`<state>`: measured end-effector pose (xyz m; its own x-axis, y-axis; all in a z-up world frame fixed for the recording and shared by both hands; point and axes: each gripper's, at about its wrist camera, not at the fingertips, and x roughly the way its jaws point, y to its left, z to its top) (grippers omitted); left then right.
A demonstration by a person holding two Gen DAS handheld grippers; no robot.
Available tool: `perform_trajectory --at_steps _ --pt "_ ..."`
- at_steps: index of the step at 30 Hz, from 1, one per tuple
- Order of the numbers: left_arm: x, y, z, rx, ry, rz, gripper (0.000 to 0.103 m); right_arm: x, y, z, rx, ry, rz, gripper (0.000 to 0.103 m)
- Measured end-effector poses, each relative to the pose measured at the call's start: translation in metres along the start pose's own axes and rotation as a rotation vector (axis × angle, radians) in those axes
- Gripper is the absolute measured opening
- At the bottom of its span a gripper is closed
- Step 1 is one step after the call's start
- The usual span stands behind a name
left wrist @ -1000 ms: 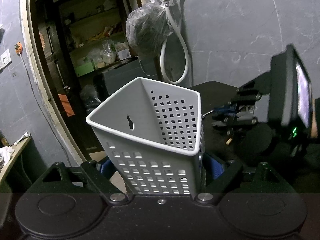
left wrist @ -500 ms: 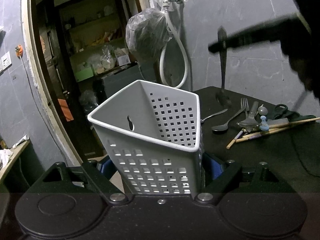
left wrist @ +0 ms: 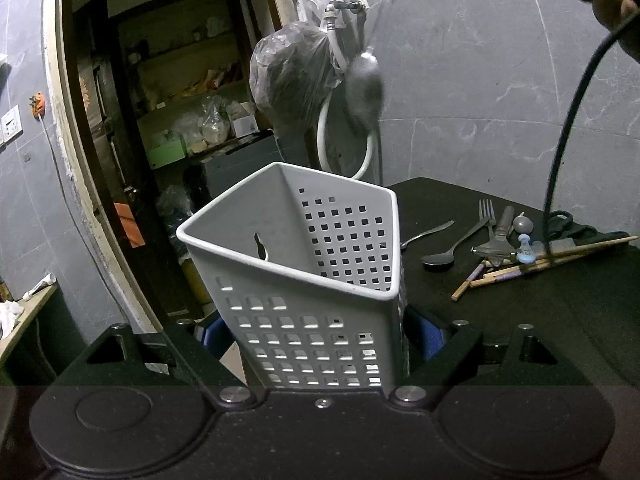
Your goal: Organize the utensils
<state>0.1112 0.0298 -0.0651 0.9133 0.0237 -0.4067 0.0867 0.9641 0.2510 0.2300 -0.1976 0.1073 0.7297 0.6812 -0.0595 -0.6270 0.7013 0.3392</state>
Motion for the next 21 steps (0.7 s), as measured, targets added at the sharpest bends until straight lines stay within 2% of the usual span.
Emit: perform_trajectory --at_steps 5,7,14,21 --pt "-0.001 0.000 0.000 -0.002 -0.001 -0.001 0.087 0.016 0.016 -0.013 -0.018 0.061 0.063 0.001" --pt "-0.001 0.000 0.000 -0.001 -0.001 -0.002 0.087 0.024 0.022 -0.022 -0.043 0.114 0.077 0.001" --pt "-0.001 -0.001 0.001 -0.004 0.000 -0.003 0.087 0.047 0.040 -0.064 -0.108 0.275 0.075 0.001" --pt "-0.001 -0.003 0.001 -0.003 0.005 -0.001 0.087 0.044 0.061 -0.100 -0.176 0.359 0.063 0.002"
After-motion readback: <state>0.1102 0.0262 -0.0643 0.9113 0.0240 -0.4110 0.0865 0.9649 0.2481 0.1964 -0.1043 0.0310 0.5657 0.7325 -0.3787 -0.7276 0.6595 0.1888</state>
